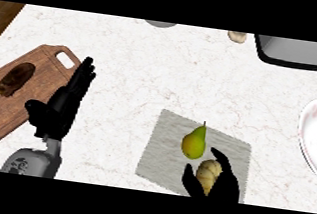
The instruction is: Pick the squash from the placemat and place it in the bowl
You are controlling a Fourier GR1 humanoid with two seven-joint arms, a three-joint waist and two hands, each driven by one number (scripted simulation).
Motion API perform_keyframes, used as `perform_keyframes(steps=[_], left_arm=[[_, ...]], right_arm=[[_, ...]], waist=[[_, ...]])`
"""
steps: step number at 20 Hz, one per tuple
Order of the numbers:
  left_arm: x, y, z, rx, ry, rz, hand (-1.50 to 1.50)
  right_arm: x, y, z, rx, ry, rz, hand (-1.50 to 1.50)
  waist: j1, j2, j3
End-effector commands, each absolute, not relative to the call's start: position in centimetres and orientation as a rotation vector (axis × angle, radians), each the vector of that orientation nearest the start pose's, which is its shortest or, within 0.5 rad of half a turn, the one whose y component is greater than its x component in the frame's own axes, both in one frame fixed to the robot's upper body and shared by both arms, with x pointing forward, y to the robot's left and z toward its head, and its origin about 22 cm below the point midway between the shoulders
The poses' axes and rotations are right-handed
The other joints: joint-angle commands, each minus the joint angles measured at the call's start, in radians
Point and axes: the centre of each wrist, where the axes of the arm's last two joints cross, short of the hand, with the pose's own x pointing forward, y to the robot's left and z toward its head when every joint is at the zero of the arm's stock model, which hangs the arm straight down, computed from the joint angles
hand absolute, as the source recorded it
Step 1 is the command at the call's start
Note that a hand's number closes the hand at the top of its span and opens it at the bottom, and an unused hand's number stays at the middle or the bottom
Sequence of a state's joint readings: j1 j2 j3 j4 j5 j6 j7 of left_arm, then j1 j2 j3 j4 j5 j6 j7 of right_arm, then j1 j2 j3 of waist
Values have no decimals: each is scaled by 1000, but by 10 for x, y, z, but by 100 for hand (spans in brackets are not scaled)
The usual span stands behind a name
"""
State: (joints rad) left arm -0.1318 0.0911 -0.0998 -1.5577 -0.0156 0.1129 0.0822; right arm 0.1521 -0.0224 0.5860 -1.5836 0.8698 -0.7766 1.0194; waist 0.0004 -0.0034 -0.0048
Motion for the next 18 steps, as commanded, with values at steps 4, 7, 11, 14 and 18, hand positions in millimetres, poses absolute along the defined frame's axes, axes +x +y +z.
perform_keyframes(steps=[4,7,11,14,18], left_arm=[[281,233,34,69,-1587,-100,0],[273,208,39,59,-1583,-115,0],[256,225,18,59,-1591,-121,0],[278,221,29,73,-1591,-118,0],[278,216,25,54,-1591,-91,0]], right_arm=[[178,-87,-20,-729,-934,181,150],[176,-91,-31,-700,-974,129,150],[203,-137,9,-644,-1204,171,150],[217,-156,4,-615,-1297,206,150],[220,-155,32,-615,-1480,179,150]], waist=[[0,4,4],[0,3,5],[4,2,5],[1,5,6],[-4,3,5]])
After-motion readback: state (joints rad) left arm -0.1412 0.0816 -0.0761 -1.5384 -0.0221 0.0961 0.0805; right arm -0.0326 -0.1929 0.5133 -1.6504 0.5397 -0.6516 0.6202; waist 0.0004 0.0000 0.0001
